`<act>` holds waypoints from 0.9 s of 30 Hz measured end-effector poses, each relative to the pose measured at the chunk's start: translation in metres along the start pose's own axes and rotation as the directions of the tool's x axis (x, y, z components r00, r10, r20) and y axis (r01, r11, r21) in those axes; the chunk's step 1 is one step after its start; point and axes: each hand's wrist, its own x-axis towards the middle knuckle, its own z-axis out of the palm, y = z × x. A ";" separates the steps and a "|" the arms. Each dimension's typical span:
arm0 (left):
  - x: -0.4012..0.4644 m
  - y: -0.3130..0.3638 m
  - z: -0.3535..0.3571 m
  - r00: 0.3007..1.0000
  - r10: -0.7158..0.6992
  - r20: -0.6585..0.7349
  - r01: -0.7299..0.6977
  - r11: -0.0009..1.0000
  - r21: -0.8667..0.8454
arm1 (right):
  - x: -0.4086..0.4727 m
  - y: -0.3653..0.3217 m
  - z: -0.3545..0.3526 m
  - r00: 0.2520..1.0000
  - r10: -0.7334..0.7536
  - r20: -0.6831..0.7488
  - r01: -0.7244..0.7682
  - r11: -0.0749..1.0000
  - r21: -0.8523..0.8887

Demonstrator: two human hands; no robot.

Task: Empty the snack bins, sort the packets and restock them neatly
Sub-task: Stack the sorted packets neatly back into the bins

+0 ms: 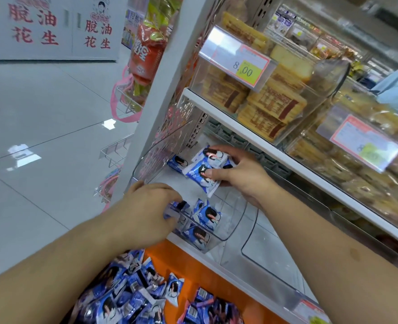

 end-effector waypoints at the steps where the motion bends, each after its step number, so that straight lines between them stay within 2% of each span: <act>1: -0.002 0.000 -0.003 1.000 0.000 -0.014 0.000 1.000 0.002 | -0.015 -0.004 -0.001 1.000 -0.004 -0.009 0.005 0.998 0.070; 3: -0.006 -0.003 -0.010 1.000 -0.008 -0.022 0.008 1.000 0.000 | -0.049 -0.009 -0.004 0.999 -0.025 -0.020 0.028 0.986 0.162; 5: -0.011 -0.007 -0.017 1.000 -0.006 0.013 0.006 1.000 -0.029 | -0.089 -0.008 -0.005 0.998 -0.060 -0.033 0.064 0.983 0.174; 10: -0.016 -0.016 -0.017 0.998 0.021 0.066 -0.019 0.999 -0.031 | -0.179 0.030 0.024 1.000 -0.003 -0.024 0.003 1.000 -0.001; 14: -0.012 -0.016 -0.013 0.996 0.026 0.084 -0.026 1.000 -0.001 | -0.203 0.078 0.084 0.987 0.126 0.095 -0.124 0.992 -0.025; 17: -0.010 -0.018 -0.012 0.996 0.032 0.078 -0.032 0.999 -0.004 | -0.190 0.109 0.130 0.970 0.161 0.182 -0.166 0.986 0.013; 19: -0.010 -0.019 -0.012 0.996 0.045 0.074 -0.043 0.999 -0.019 | -0.178 0.118 0.152 0.937 0.225 0.268 -0.242 0.970 0.034; 21: -0.010 -0.019 -0.013 0.996 0.052 0.067 -0.050 0.998 -0.025 | -0.168 0.127 0.166 0.889 0.266 0.372 -0.278 0.960 -0.023; 24: -0.010 -0.019 -0.014 0.996 0.058 0.069 -0.057 0.998 -0.014 | -0.162 0.131 0.171 0.881 0.223 0.417 -0.149 0.968 -0.202; 27: -0.012 -0.021 -0.017 0.996 0.060 0.064 -0.059 0.998 -0.023 | -0.162 0.102 0.143 0.895 0.136 0.424 -0.026 0.967 -0.254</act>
